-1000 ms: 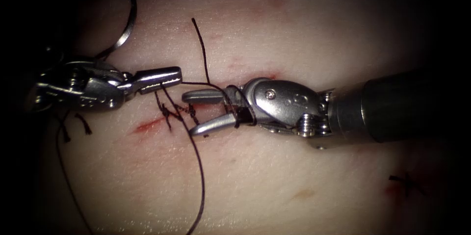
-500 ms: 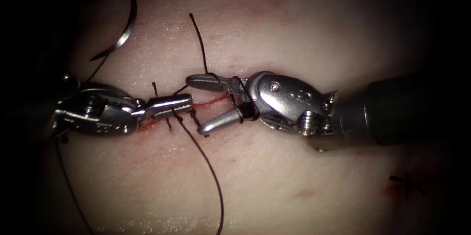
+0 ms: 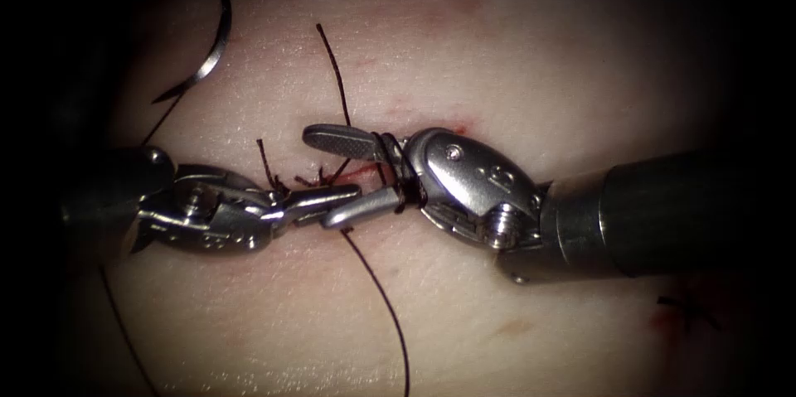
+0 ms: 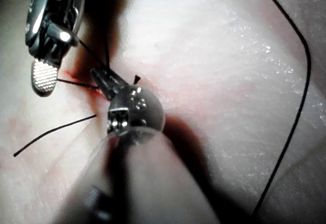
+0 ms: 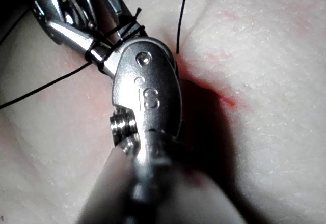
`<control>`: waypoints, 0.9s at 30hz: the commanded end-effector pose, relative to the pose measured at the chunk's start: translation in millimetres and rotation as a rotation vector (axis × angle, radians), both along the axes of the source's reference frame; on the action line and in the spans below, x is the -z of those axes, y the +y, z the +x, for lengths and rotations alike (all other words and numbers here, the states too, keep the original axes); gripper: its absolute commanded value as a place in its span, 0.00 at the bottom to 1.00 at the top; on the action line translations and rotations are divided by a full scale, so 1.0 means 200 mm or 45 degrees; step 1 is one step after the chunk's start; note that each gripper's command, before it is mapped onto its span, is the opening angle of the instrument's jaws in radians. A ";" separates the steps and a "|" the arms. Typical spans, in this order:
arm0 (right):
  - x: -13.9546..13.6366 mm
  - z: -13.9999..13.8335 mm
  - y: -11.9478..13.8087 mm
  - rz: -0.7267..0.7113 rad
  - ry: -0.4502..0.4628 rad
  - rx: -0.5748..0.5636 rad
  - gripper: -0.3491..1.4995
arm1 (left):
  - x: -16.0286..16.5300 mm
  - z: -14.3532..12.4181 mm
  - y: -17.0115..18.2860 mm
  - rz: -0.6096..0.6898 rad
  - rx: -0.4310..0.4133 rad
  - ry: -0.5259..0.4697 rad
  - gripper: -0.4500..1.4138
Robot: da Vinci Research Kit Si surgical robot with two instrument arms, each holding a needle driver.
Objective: Wound Closure
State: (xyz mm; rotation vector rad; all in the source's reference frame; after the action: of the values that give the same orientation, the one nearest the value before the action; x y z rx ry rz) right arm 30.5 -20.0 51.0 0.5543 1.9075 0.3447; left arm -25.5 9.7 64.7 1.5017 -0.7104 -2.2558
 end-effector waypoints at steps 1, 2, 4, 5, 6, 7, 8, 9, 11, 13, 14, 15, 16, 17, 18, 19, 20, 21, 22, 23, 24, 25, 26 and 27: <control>-0.002 0.002 0.000 0.008 -0.023 -0.031 0.72 | -0.003 -0.003 0.000 0.003 -0.003 -0.004 0.00; -0.002 0.001 0.001 0.013 -0.041 -0.051 0.72 | -0.002 -0.003 -0.002 0.008 -0.007 -0.006 0.00; -0.005 0.000 0.004 0.049 -0.135 -0.117 0.72 | -0.001 -0.006 -0.008 0.006 -0.022 0.004 0.00; -0.005 0.000 0.005 0.052 -0.148 -0.127 0.72 | -0.001 -0.007 -0.009 0.005 -0.022 0.004 0.00; -0.006 0.000 0.006 0.045 -0.176 -0.153 0.72 | 0.000 -0.007 -0.011 0.004 -0.023 0.004 0.00; -0.007 -0.001 0.006 0.039 -0.208 -0.181 0.72 | 0.001 -0.008 -0.011 0.006 -0.026 0.006 0.00; -0.007 -0.001 0.007 0.044 -0.230 -0.197 0.72 | 0.001 -0.008 -0.012 0.006 -0.026 0.005 0.00; -0.009 -0.002 0.008 0.033 -0.278 -0.239 0.72 | 0.003 -0.009 -0.013 0.007 -0.030 0.001 0.00; -0.011 -0.003 0.010 0.021 -0.343 -0.297 0.72 | 0.005 -0.009 -0.015 0.008 -0.031 -0.001 0.00; -0.013 -0.004 0.012 0.007 -0.392 -0.333 0.72 | 0.006 -0.010 -0.016 0.009 -0.032 -0.002 0.00; -0.015 -0.004 0.013 -0.017 -0.458 -0.368 0.72 | 0.008 -0.010 -0.016 0.018 -0.030 -0.006 0.00; -0.015 -0.005 0.014 -0.029 -0.479 -0.385 0.72 | 0.009 -0.010 -0.016 0.020 -0.030 -0.007 0.00; -0.016 -0.005 0.014 -0.033 -0.507 -0.401 0.73 | 0.010 -0.010 -0.016 0.022 -0.030 -0.009 0.00; -0.017 -0.005 0.015 -0.037 -0.525 -0.414 0.74 | 0.011 -0.010 -0.016 0.025 -0.029 -0.010 0.00; -0.017 -0.005 0.015 -0.049 -0.543 -0.429 0.74 | 0.012 -0.010 -0.015 0.028 -0.029 -0.012 0.00; -0.017 -0.005 0.016 -0.054 -0.561 -0.437 0.75 | 0.012 -0.010 -0.014 0.031 -0.029 -0.014 0.00; -0.018 -0.005 0.017 -0.057 -0.582 -0.452 0.75 | 0.013 -0.009 -0.013 0.036 -0.029 -0.018 0.00; -0.018 -0.006 0.017 -0.061 -0.595 -0.462 0.75 | 0.014 -0.009 -0.012 0.039 -0.032 -0.025 0.00; -0.019 -0.006 0.019 -0.061 -0.624 -0.482 0.75 | 0.016 -0.007 -0.009 0.048 -0.029 -0.027 0.00; -0.019 -0.006 0.020 -0.058 -0.634 -0.488 0.75 | 0.017 -0.007 -0.007 0.051 -0.030 -0.030 0.00; -0.019 -0.005 0.021 -0.052 -0.658 -0.504 0.76 | 0.018 -0.006 -0.005 0.058 -0.026 -0.029 0.00; -0.019 -0.005 0.021 -0.050 -0.672 -0.514 0.76 | 0.018 -0.005 -0.005 0.060 -0.024 -0.028 0.00; -0.019 -0.004 0.022 -0.048 -0.682 -0.522 0.77 | 0.018 -0.005 -0.004 0.062 -0.025 -0.029 0.00; -0.020 -0.003 0.022 -0.047 -0.696 -0.528 0.77 | 0.018 -0.005 -0.004 0.063 -0.025 -0.030 0.00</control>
State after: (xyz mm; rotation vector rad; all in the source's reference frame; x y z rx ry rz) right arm 29.0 -15.2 54.5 0.0143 1.4711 0.6532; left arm -25.9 8.9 60.5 1.5523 -0.6498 -2.2645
